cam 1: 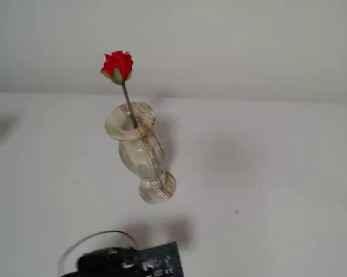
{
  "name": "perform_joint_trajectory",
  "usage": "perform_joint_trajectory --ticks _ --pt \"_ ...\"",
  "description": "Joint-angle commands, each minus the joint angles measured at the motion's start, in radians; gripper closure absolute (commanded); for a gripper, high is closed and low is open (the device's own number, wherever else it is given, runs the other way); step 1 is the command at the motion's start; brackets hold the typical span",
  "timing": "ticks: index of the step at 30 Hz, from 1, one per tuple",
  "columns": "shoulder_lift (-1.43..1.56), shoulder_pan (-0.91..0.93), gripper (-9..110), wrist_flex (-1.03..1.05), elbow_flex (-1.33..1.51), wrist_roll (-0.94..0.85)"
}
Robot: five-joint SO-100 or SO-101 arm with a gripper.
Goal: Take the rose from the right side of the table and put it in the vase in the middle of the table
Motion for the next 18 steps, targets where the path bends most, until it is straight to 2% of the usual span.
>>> perform_joint_trajectory --ticks 1,18 --pt "0.012 0.018 102 -0.054 0.104 -0.005" --pt "0.012 0.038 101 -0.069 0.129 0.052"
